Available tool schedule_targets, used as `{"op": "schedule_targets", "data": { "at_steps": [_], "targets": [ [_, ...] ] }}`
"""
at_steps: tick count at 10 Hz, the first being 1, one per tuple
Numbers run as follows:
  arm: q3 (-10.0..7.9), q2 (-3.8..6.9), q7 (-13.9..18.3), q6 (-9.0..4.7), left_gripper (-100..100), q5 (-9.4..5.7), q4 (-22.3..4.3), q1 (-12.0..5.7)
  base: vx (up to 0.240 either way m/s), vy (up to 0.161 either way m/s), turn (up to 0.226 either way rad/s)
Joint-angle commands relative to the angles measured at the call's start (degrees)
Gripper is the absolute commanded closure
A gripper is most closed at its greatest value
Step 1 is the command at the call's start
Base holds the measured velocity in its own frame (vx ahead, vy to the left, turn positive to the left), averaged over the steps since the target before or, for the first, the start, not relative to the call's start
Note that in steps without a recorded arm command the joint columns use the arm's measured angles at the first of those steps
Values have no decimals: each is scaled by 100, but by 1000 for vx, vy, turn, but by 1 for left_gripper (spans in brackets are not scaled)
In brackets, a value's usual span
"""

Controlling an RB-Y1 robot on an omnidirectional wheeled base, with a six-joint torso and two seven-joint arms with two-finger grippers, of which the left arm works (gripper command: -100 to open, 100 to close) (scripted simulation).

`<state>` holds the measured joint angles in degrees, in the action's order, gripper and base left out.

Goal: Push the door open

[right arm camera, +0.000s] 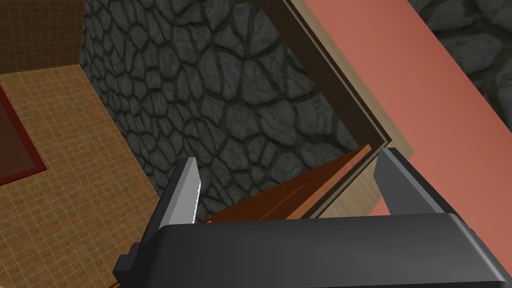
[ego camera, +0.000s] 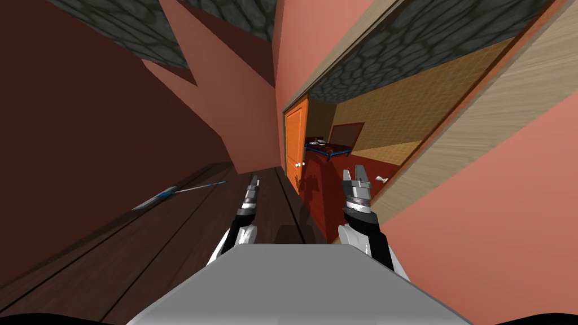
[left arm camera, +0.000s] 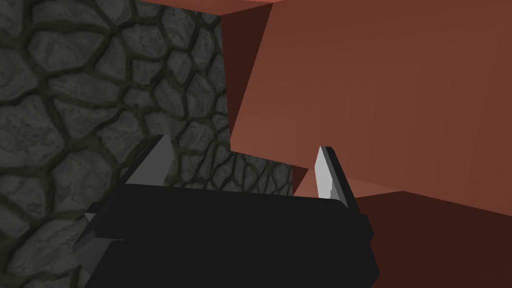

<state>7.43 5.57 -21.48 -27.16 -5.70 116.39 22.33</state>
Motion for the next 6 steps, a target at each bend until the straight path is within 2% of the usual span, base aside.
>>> {"op": "schedule_targets", "data": {
  "at_steps": [1, 3, 6],
  "targets": [
    [132, 11, -198, -84, -100, 29, -205, -57, 161, 22, -72],
    [242, 41, -385, -143, -100, 46, -430, -150, 161, 25, -80],
    [484, 95, -796, -271, -100, 82, -926, -353, 173, 46, -99]
  ]
}}
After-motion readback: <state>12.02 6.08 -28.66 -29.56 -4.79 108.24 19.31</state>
